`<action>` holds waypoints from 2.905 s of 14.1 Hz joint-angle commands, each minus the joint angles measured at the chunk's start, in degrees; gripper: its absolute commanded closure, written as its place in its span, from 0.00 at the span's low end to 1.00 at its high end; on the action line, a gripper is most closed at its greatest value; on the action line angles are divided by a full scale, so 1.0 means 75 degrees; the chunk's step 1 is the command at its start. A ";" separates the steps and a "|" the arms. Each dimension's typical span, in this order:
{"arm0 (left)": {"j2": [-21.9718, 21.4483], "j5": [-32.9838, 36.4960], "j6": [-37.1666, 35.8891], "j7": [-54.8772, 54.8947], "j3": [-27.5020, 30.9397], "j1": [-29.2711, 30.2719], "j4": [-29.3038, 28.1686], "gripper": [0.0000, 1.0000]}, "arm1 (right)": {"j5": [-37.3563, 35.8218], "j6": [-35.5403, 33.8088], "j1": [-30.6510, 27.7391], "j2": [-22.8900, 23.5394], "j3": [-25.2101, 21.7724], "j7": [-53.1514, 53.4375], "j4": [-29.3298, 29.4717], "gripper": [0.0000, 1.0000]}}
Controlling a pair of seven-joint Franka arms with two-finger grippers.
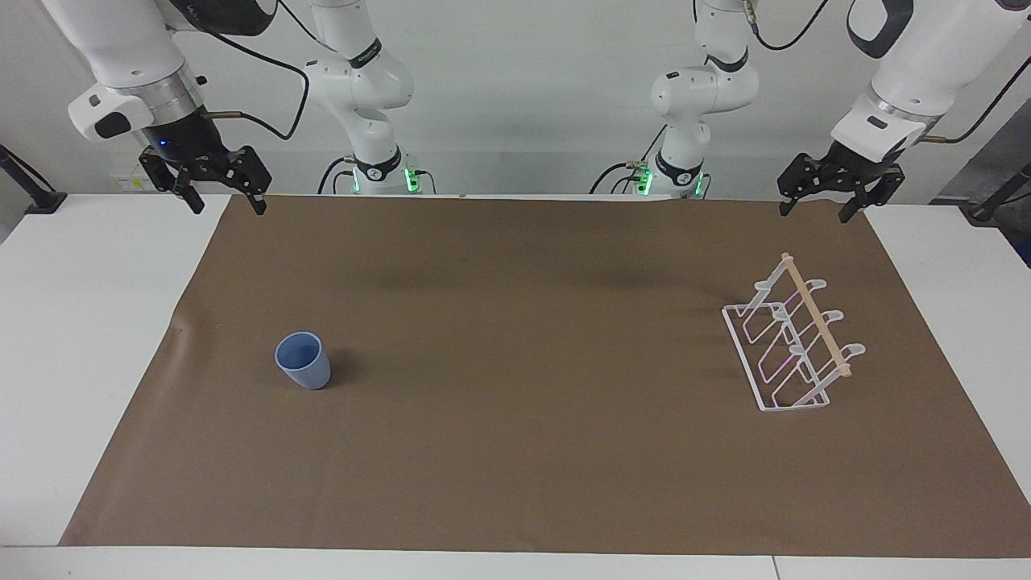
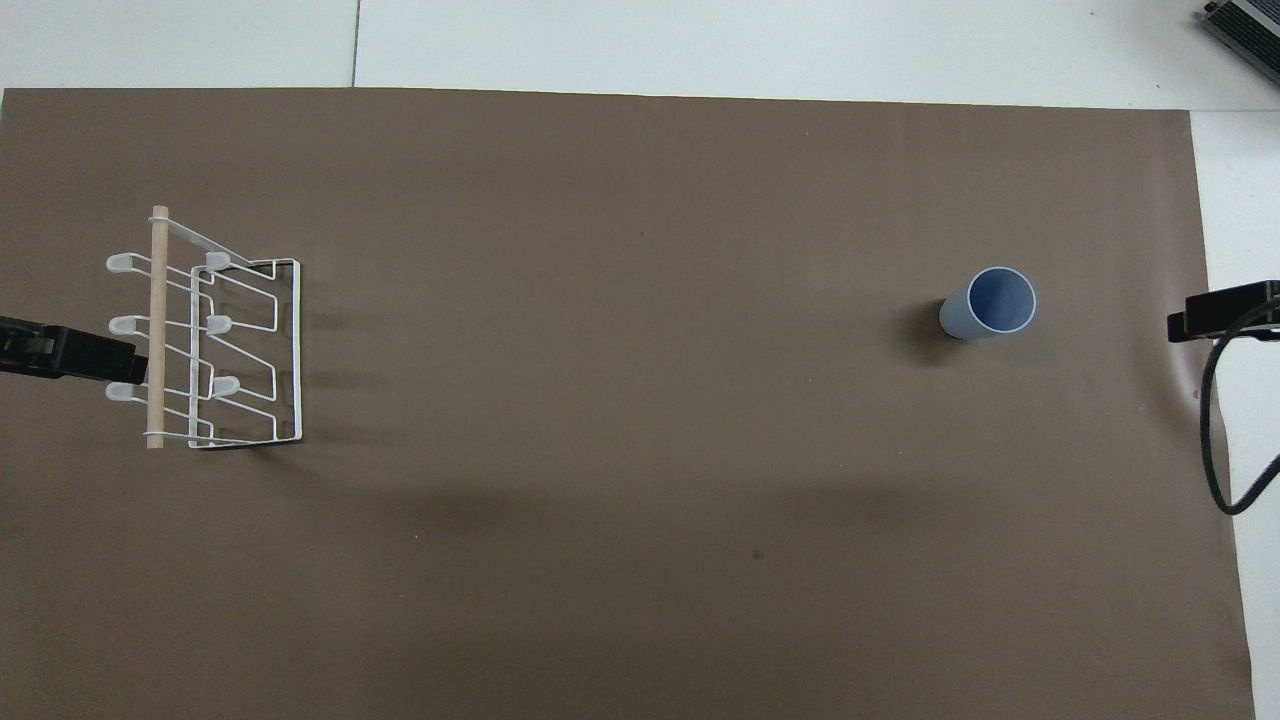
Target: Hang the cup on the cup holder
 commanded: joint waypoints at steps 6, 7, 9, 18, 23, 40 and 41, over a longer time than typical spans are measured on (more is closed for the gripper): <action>0.0268 0.0057 0.0138 0.0177 0.0038 -0.0009 0.0378 0.00 | 0.0072 0.0099 -0.0043 -0.0201 0.0004 0.0061 -0.0228 0.00; 0.0258 0.0045 0.0148 0.0177 0.0038 -0.0009 0.0357 0.00 | 0.0072 0.0088 -0.0055 -0.0212 0.0004 0.0061 -0.0228 0.00; 0.0141 0.0045 0.0183 0.0154 0.0026 -0.0044 0.0101 0.00 | 0.0072 0.0088 -0.0055 -0.0201 -0.0008 0.0061 -0.0228 0.00; 0.0047 0.0045 0.0266 0.0107 0.0015 -0.0068 -0.0077 0.00 | 0.0072 0.0076 -0.0066 -0.0201 -0.0008 0.0061 -0.0228 0.00; 0.0047 0.0033 0.0266 0.0095 0.0015 -0.0068 -0.0135 0.00 | 0.0072 0.0076 -0.0066 -0.0201 -0.0008 0.0061 -0.0228 0.00; -0.0012 0.0033 0.0266 0.0083 0.0003 -0.0080 -0.0253 0.00 | 0.0072 0.0052 -0.0289 -0.0212 -0.0008 0.0037 -0.0240 0.00; -0.0012 0.0033 0.0266 0.0083 0.0003 -0.0080 -0.0241 0.00 | 0.0072 0.0064 -0.0278 -0.0212 0.0004 0.0037 -0.0240 0.00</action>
